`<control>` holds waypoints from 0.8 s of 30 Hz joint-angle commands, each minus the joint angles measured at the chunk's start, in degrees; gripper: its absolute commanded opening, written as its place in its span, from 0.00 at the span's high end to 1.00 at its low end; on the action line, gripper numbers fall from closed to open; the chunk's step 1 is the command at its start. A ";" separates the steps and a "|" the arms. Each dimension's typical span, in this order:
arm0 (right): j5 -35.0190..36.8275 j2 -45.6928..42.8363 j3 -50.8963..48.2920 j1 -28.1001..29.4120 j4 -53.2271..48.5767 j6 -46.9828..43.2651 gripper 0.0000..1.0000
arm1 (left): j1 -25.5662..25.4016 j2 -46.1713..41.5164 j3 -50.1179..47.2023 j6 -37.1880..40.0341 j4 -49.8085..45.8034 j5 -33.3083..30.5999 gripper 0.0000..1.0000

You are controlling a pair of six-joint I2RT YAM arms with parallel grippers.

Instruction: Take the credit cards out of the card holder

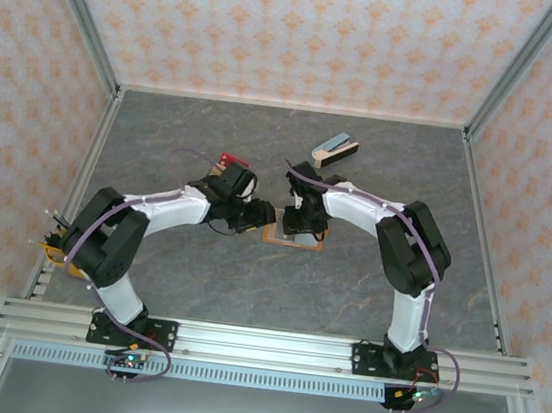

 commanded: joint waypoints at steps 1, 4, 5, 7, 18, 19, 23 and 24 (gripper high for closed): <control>0.07 1.53 -3.53 -1.14 -0.24 -0.10 0.59 | -0.70 2.24 2.63 -0.01 3.06 1.94 0.52; -1.23 0.92 -4.59 -1.64 0.80 -0.17 0.59 | -0.87 4.06 3.54 -0.09 3.37 1.91 0.55; -1.72 0.73 -4.89 -1.75 1.00 -0.18 0.59 | -0.98 4.46 3.69 -0.09 3.50 2.01 0.56; -2.40 0.49 -5.34 -1.94 1.50 -0.20 0.59 | -0.95 5.19 4.07 -0.22 3.86 2.37 0.60; -3.13 0.13 -5.88 -2.63 1.75 0.06 0.62 | -1.47 7.57 5.63 0.24 2.11 2.30 0.63; -3.21 0.13 -5.97 -2.65 1.83 0.09 0.62 | -1.61 7.83 5.96 0.41 1.80 2.29 0.63; -3.27 0.02 -6.05 -2.74 1.93 0.17 0.62 | -1.94 8.82 7.03 0.65 0.40 1.87 0.65; -3.30 0.01 -6.05 -2.73 1.93 0.24 0.62 | -2.00 9.07 7.19 0.61 0.25 1.70 0.65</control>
